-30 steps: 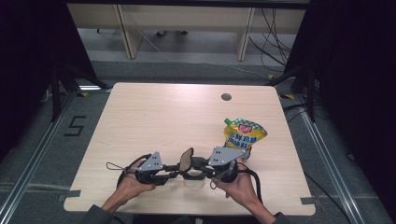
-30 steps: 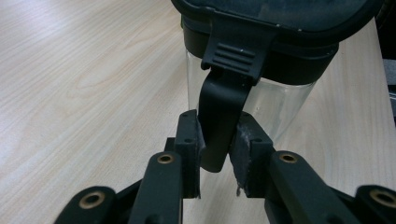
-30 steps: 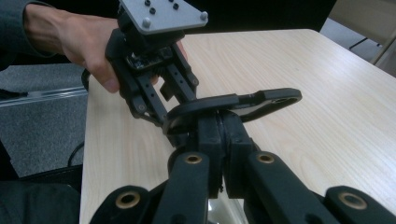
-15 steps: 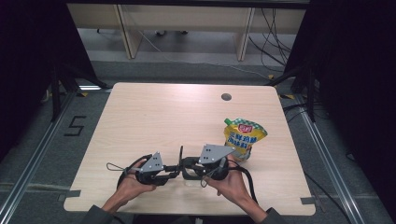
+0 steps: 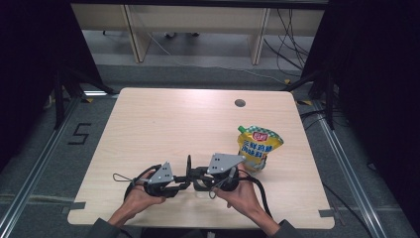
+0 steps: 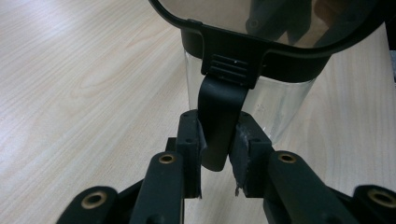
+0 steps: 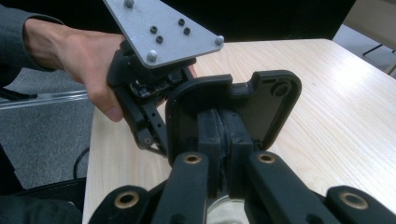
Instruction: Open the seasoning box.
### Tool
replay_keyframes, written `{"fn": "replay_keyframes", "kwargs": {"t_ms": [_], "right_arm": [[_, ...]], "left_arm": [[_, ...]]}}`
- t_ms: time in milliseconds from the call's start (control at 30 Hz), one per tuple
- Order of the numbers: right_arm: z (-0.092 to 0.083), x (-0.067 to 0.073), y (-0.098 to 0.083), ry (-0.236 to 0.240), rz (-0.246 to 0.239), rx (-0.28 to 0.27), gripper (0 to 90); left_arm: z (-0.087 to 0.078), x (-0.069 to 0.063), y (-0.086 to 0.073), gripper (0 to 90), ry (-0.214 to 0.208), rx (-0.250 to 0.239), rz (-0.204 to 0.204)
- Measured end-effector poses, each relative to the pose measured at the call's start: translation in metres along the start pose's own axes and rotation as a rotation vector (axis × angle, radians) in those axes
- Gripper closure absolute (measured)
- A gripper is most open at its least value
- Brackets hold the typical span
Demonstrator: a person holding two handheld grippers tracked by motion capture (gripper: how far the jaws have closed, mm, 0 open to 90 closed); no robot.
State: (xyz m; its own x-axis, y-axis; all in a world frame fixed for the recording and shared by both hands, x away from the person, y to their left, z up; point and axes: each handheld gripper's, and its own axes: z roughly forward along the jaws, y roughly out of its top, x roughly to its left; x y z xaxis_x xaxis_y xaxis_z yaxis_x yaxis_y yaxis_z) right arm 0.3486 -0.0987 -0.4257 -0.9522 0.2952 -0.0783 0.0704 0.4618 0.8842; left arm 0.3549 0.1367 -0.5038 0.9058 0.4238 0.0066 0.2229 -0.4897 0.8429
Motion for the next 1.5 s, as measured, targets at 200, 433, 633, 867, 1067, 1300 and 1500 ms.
{"fn": "replay_keyframes", "kwargs": {"t_ms": [200,433,633,867,1067,1300,1500], "right_arm": [[-0.002,0.001,-0.003,-0.007,0.015,-0.012,85.9],[-0.023,-0.008,-0.016,-0.047,0.046,-0.042,78.1],[-0.055,-0.012,-0.038,-0.085,0.082,-0.051,65.7],[-0.092,-0.017,-0.064,-0.15,0.163,-0.062,57.2],[-0.117,-0.025,-0.085,-0.203,0.203,-0.069,49.3],[-0.14,-0.028,-0.106,-0.274,0.262,-0.073,45.1],[-0.15,-0.037,-0.123,-0.331,0.319,-0.071,36.6]], "left_arm": [[-0.001,-0.001,0.0,68.7,-0.002,0.005,-0.01],[-0.008,-0.003,-0.003,54.8,0.018,0.016,-0.013],[-0.016,-0.007,-0.004,40.3,0.04,0.024,-0.038],[-0.028,-0.011,-0.008,29.3,0.1,0.016,-0.11],[-0.037,-0.015,-0.013,24.4,0.119,0.016,-0.145],[-0.043,-0.021,-0.017,22.8,0.145,0.032,-0.18],[-0.043,-0.029,-0.018,22.7,0.167,0.035,-0.205]]}}
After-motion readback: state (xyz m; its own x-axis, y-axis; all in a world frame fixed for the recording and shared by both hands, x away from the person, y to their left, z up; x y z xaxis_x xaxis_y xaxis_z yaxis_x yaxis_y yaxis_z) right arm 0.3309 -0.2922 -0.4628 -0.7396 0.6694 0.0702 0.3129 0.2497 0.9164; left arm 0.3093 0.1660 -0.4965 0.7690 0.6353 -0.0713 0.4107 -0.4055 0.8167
